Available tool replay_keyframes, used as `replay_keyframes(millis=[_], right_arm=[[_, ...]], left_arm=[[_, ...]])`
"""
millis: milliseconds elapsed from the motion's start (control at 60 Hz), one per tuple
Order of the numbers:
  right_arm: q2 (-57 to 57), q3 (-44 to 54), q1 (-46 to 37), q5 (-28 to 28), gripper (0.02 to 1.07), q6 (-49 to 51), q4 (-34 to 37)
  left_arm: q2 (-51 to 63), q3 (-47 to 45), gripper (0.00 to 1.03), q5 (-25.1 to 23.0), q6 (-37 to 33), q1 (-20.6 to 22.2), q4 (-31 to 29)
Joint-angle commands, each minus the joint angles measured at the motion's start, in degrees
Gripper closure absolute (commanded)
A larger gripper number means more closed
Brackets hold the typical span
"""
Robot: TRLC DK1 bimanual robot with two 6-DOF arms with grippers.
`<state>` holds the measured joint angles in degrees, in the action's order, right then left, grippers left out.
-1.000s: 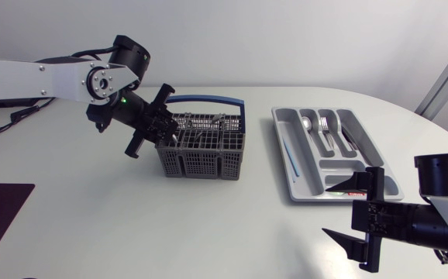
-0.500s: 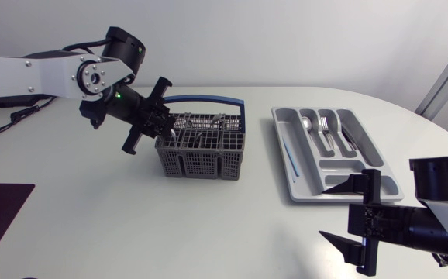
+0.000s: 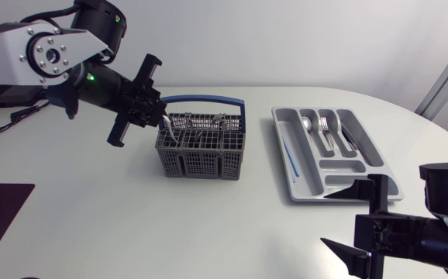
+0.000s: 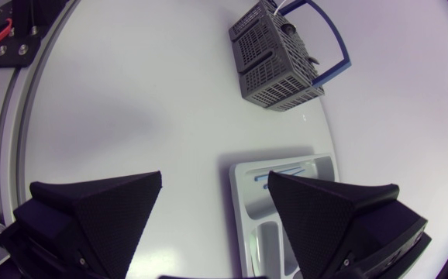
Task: Unload the cutlery basket into the drawer organizer.
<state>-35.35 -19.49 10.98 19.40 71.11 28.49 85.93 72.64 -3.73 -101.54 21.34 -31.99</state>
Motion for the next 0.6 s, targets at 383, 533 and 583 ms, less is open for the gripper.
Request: replay_keyframes(millis=[383,533,583], right_arm=[[11.1,-1.34,13.71,-10.43,0.08,-13.54,3.59],[11.18,-2.93,16.61,-13.51,0.08,-17.41,1.74],[11.01,-3.19,16.7,-13.69,0.08,-18.47,0.51]], left_arm=[[-6.92,1.89,1.0,6.19,17.16,2.74,-2.55],[-10.61,3.3,1.0,6.28,25.16,2.91,-6.33],[-11.75,3.38,1.0,6.28,27.18,2.91,-7.12]])
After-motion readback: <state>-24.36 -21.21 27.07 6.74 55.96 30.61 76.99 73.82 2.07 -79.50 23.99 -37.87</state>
